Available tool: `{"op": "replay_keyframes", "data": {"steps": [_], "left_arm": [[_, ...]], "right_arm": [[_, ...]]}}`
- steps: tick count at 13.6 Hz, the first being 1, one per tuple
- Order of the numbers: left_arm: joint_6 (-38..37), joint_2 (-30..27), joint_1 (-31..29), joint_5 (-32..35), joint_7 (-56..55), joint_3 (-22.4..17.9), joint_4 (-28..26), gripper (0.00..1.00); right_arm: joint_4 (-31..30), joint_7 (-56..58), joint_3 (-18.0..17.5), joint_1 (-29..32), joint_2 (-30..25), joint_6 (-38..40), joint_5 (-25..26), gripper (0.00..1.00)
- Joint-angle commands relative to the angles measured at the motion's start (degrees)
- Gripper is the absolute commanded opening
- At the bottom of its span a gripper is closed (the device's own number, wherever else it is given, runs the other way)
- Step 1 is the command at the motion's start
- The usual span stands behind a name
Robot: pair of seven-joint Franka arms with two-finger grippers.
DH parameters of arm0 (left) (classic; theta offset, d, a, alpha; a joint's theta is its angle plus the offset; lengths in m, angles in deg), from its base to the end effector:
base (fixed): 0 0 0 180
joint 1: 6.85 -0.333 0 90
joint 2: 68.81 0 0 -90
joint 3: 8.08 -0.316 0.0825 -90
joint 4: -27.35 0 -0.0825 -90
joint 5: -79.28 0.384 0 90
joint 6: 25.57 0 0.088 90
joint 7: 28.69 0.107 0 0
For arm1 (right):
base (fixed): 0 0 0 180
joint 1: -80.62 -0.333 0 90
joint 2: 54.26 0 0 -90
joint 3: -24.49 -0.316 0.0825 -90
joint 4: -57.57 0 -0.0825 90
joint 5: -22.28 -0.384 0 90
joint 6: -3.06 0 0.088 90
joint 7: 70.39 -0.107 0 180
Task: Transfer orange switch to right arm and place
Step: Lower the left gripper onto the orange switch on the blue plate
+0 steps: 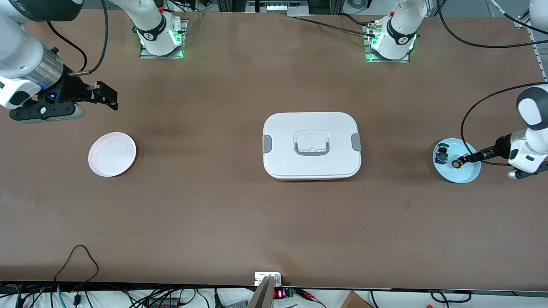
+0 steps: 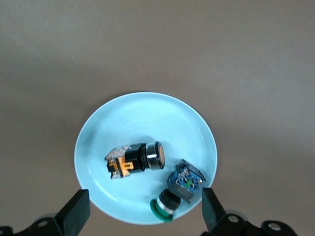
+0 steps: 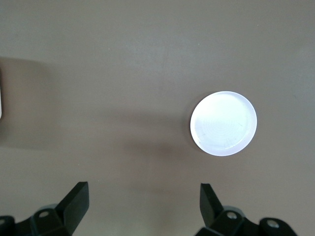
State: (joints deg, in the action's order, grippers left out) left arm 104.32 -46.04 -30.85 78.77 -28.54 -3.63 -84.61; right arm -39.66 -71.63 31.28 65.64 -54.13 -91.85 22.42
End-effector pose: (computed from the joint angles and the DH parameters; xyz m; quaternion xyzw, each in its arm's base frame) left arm 0.5724 0.2048 0.2675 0.9838 0.1736 -0.0379 0.0253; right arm 0.5523 0.0793 0.5708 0.9979 0.0607 -0.0212 0.0031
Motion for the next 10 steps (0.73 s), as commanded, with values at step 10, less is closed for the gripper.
{"op": "replay_keyframes", "data": {"steps": [10], "left_arm": [[14.5,6.05,-3.42,-0.99,2.4,1.09,-4.14,1.0]], "right_arm": [[0.37,-0.16,0.06,-0.4,-0.48,0.43,0.39,1.0]]}}
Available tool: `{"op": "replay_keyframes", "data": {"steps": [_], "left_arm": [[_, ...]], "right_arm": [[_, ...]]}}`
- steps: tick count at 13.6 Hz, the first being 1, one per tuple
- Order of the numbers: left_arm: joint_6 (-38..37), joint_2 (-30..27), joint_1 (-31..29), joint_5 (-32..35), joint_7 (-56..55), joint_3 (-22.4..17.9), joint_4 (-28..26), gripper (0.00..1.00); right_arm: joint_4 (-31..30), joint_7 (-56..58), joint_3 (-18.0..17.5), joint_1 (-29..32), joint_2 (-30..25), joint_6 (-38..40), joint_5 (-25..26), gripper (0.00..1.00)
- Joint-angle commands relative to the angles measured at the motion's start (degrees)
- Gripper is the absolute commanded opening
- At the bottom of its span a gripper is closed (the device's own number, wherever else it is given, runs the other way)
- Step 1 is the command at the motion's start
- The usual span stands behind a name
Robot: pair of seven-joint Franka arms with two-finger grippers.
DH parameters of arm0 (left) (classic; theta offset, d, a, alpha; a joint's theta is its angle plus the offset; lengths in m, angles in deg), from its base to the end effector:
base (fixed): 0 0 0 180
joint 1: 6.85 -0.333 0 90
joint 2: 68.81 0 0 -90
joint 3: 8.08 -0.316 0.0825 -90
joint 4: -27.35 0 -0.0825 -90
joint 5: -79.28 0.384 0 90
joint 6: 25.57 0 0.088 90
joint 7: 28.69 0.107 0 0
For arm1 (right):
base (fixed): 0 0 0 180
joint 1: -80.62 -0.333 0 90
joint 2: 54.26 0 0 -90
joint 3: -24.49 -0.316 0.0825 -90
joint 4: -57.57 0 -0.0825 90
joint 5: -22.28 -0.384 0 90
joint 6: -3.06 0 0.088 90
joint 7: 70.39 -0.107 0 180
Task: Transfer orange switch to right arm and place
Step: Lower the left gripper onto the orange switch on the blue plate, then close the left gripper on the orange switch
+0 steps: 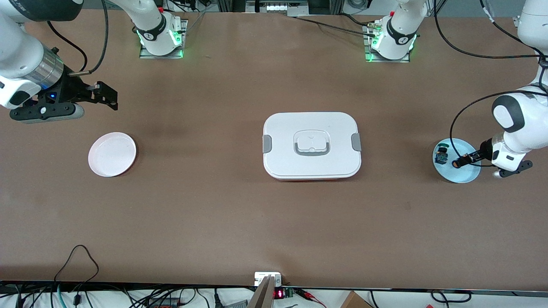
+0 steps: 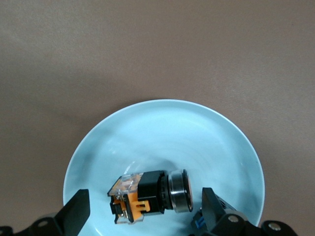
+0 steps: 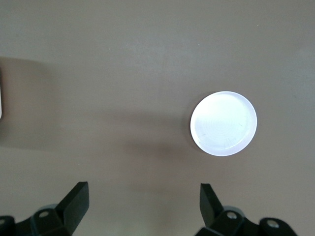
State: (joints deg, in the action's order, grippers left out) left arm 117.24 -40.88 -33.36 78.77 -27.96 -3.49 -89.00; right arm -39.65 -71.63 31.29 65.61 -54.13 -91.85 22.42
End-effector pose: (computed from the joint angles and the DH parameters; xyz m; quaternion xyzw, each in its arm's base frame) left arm 0.5540 0.2237 0.2016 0.9812 0.1917 -0.0077 0.0234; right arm 0.5523 0.0795 0.5709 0.9979 0.0609 -0.0211 0.0031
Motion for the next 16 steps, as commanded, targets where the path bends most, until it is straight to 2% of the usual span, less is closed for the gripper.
{"op": "replay_keyframes", "data": {"steps": [1,7,8,9,10,13,15,16], "left_arm": [[2.81,1.6,-1.0,-0.99,1.91,0.95,0.07,1.0],[2.65,2.48,-1.35,-1.43,1.82,1.04,-0.2,1.0],[2.56,2.4,-1.26,-1.43,1.91,1.04,-0.2,0.86],[1.69,2.22,-1.18,-1.43,1.91,1.12,-0.2,0.66],[0.11,2.22,-1.18,-1.43,1.82,1.13,0.15,0.58],[-0.69,2.05,-1.18,-1.43,1.91,1.13,0.24,0.47],[-4.19,1.26,-1.18,-1.34,2.08,1.39,1.2,0.41],[-6.82,0.91,-1.18,-1.34,2.26,2.09,2.42,0.41]], "right_arm": [[0.36,-0.16,0.06,-0.38,-0.47,0.43,0.38,1.0],[0.36,-0.16,0.06,-0.46,-0.47,0.35,0.38,1.0],[0.36,-0.16,0.06,-0.38,-0.47,0.52,0.3,1.0],[0.36,-0.16,0.06,-0.29,-0.47,0.52,0.38,1.0],[0.36,-0.16,0.06,-0.29,-0.47,0.52,0.38,1.0],[0.36,-0.16,0.06,-0.55,-0.47,0.35,0.38,1.0],[0.36,-0.16,0.06,-0.55,-0.56,0.61,0.38,1.0],[0.36,-0.16,0.06,-0.46,-0.56,0.52,0.38,1.0]]}}
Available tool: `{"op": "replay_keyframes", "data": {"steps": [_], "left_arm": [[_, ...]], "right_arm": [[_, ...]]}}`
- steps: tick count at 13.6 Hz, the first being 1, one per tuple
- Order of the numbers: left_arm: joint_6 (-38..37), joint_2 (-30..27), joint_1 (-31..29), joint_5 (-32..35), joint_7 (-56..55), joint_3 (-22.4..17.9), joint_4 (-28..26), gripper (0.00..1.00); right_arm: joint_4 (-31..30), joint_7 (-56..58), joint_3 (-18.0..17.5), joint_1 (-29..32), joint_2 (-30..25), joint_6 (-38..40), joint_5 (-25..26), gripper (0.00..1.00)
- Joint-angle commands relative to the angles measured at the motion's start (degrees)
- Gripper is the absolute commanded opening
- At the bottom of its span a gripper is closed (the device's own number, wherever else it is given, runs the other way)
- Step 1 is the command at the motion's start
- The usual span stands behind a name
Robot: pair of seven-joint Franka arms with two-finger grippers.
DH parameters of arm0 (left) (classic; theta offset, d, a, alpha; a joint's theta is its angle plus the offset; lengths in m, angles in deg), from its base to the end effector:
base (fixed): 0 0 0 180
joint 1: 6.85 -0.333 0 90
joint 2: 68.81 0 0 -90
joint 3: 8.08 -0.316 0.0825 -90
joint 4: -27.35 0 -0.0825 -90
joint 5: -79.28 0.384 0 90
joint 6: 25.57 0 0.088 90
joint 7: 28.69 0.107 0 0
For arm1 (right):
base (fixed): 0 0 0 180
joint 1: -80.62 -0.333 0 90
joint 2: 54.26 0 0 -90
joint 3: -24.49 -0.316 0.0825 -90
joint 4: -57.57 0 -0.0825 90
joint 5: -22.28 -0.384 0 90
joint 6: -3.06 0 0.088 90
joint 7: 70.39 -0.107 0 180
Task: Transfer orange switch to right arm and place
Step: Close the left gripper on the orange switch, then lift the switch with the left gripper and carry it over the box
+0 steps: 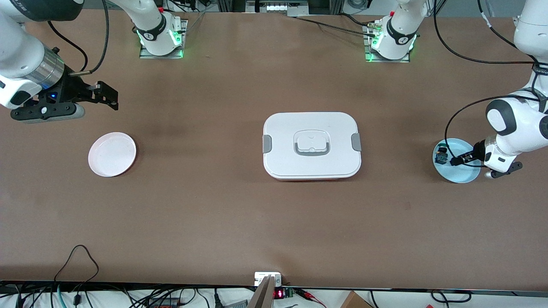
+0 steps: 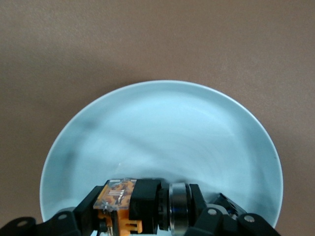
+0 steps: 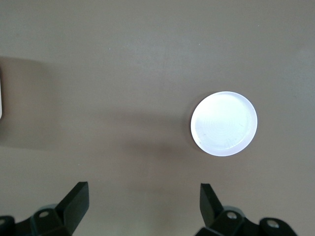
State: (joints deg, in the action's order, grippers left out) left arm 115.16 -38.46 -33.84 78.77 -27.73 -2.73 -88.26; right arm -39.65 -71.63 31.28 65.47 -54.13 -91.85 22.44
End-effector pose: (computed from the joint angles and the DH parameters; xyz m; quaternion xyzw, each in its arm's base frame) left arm 0.5505 0.2187 0.1787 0.9808 0.1880 -0.0385 0.0347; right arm 0.5521 0.0809 0.5709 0.9978 0.0622 -0.0211 0.0033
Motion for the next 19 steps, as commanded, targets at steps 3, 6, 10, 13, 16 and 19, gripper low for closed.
{"op": "replay_keyframes", "data": {"steps": [3,6,10,13,16,19], "left_arm": [[-14.23,-3.97,-0.69,-1.34,5.87,2.56,8.18,0.33],[-27.56,-4.95,-0.51,-1.42,11.77,5.09,16.34,0.3],[-49.82,-5.21,-0.69,-5.0,16.44,13.62,27.87,0.18],[-56.95,-5.3,-0.87,-15.19,22.47,17.22,28.15,0.13],[-55.14,-3.55,0.19,-26.61,36.54,20.83,27.1,0.12],[-48.65,-1.79,0.89,-33.66,47.69,26.8,26.31,0.12]], "right_arm": [[0.28,-0.16,0.06,-0.15,-0.47,0.61,0.36,1.0],[0.36,-0.16,0.06,-0.24,-0.47,0.43,0.36,1.0],[0.28,-0.16,0.15,-0.06,-0.39,0.52,0.36,1.0],[0.28,-0.16,0.15,-0.06,-0.3,0.43,0.36,1.0],[0.28,-0.07,0.24,-0.06,-0.3,0.34,0.45,1.0],[0.45,0.01,0.06,-0.32,-0.21,-0.18,2.99,1.0]]}}
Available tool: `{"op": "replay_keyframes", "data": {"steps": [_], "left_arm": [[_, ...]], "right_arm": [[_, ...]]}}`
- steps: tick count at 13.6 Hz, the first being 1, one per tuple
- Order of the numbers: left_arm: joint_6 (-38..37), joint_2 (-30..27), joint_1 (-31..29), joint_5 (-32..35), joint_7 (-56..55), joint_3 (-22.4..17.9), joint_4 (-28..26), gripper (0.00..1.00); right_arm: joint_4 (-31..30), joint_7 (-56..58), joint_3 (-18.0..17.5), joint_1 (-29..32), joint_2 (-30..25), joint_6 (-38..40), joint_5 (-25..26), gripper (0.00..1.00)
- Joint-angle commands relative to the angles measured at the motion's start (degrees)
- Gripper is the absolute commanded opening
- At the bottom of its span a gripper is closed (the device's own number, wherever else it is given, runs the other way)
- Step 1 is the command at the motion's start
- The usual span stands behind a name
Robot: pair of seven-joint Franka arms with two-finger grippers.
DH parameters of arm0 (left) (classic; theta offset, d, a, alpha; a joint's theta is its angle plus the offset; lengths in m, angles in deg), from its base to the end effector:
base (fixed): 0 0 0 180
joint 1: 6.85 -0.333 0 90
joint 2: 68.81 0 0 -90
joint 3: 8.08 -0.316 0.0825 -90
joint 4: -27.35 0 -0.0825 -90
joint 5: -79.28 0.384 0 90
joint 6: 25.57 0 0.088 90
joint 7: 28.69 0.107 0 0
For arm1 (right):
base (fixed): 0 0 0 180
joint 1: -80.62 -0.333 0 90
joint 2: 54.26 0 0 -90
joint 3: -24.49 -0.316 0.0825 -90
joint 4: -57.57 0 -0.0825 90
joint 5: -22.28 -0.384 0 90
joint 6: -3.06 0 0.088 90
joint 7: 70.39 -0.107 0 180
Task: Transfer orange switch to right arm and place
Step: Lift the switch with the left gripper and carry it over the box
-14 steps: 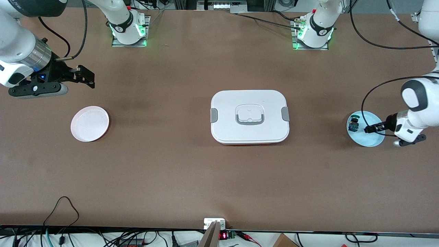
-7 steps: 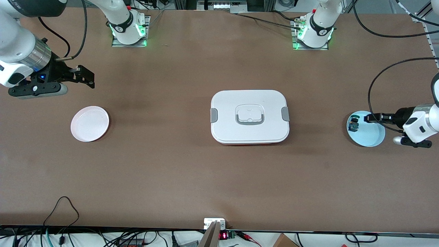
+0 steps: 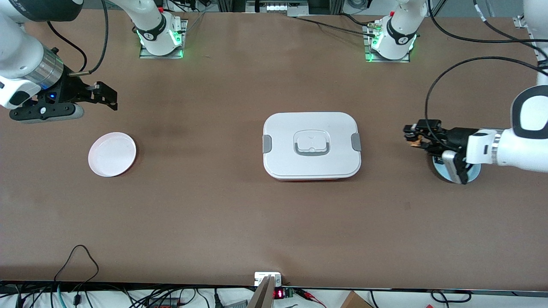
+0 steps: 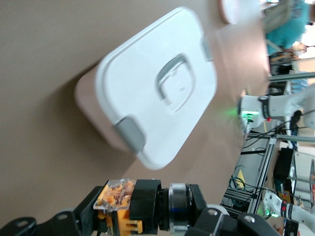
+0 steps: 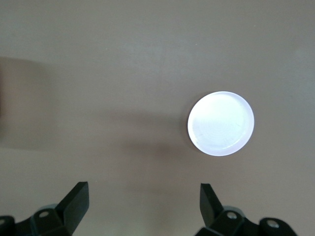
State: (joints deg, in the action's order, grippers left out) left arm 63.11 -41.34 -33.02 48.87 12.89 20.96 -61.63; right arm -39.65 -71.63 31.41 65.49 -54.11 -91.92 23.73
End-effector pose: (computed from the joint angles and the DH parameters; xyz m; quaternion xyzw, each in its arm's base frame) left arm 0.6321 -0.0418 0.4003 0.8578 -0.2976 -0.0691 0.4133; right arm 0.5528 0.0773 0.5708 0.9978 0.0621 -0.0197 0.0144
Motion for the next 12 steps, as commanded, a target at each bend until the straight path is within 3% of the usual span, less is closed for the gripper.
{"op": "replay_keyframes", "data": {"steps": [1,3,5,7,9,12], "left_arm": [[6.38,2.49,0.76,-6.39,12.77,5.21,-0.32,0.12],[14.98,5.74,4.0,-12.88,28.04,7.69,-0.32,0.13],[18.62,5.93,7.08,-19.92,38.54,7.96,-1.02,0.1],[23.61,6.98,10.07,-22.22,51.78,8.13,-1.55,0.0],[25.74,6.64,12.1,-29.49,56.94,8.31,-3.56,0.0],[28.29,5.93,11.58,-34.43,59.24,12.08,-5.15,0.0]], "right_arm": [[0.54,0.19,-0.06,-0.43,-0.23,-0.46,1.89,1.0],[3.34,0.1,-0.15,-0.95,0.81,-0.56,1.72,1.0],[4.32,-0.16,-0.06,-2.36,1.17,0.84,1.8,1.0],[4.14,0.36,-0.06,-2.63,2.04,1.2,1.28,1.0],[4.32,0.45,-0.06,-3.68,3.28,2.34,1.1,1.0],[4.49,4.02,0.03,-6.58,4.34,5.76,-0.03,1.0]]}}
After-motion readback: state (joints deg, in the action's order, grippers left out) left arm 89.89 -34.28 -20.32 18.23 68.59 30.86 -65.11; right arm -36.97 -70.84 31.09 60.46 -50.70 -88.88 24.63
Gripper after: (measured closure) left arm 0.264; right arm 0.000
